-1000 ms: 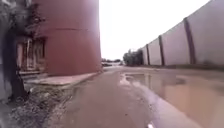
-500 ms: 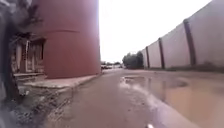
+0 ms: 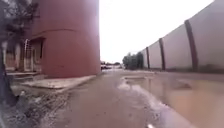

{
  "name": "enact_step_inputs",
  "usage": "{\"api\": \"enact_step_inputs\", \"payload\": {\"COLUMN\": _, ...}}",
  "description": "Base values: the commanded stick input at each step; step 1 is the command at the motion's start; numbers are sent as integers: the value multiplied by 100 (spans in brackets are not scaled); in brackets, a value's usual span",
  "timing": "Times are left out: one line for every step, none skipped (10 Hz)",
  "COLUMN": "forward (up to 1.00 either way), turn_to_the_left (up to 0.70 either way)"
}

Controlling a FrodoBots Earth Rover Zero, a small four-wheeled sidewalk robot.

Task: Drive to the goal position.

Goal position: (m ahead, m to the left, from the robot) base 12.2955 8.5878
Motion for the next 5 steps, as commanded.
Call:
{"api": "enact_step_inputs", "payload": {"forward": 30, "turn_to_the_left": 0}}
{"api": "enact_step_inputs", "payload": {"forward": 30, "turn_to_the_left": 0}}
{"api": "enact_step_inputs", "payload": {"forward": 30, "turn_to_the_left": 0}}
{"api": "enact_step_inputs", "payload": {"forward": 30, "turn_to_the_left": 0}}
{"api": "enact_step_inputs", "payload": {"forward": 30, "turn_to_the_left": 0}}
